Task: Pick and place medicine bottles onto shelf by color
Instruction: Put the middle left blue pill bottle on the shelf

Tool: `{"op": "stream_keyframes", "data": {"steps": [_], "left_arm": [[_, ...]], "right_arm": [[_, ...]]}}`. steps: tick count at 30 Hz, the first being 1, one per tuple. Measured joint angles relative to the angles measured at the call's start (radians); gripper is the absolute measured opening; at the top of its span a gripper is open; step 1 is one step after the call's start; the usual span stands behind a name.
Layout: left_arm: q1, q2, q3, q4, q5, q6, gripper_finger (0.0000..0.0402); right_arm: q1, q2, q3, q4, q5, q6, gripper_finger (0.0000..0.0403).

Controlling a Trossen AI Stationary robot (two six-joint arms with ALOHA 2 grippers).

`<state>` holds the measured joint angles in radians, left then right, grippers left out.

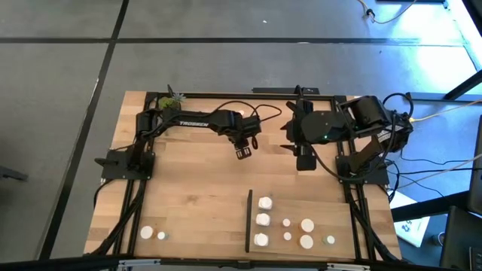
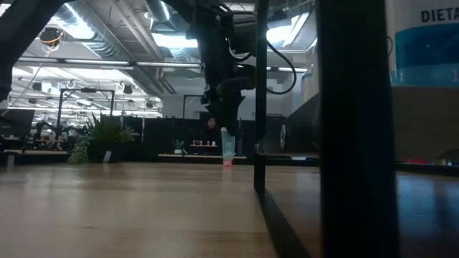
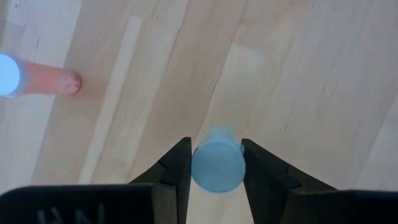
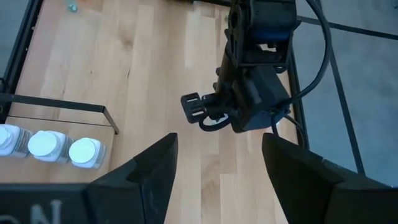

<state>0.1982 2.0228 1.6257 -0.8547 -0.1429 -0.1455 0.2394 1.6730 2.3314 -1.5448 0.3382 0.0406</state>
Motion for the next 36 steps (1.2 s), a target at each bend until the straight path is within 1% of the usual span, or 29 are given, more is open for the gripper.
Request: {"op": "stream_keyframes", "data": {"steps": [12,19,26,36], "left_arm": [[0.000,0.001,0.000,0.009,0.000,0.002,0.0106],[-0.003,0.027,0.001,0.034,0.003,0.002,0.0106],[-0.011,0.047,0.000,0.018,0.022,0.001,0.0106],[-0.018,0.047,-0.001,0.018,0.023,-0.010,0.0106]], "right_arm": [[0.000,0.000,0.000,0.000,0.000,-0.023,0.0236],[0.000,0.001,0.000,0.000,0.000,-0.023,0.0236],[0.000,0.001,0.000,0.000,0.000,-0.020,0.0236],[0.000,0.001,0.000,0.038,0.000,-0.020,0.0236]]}}
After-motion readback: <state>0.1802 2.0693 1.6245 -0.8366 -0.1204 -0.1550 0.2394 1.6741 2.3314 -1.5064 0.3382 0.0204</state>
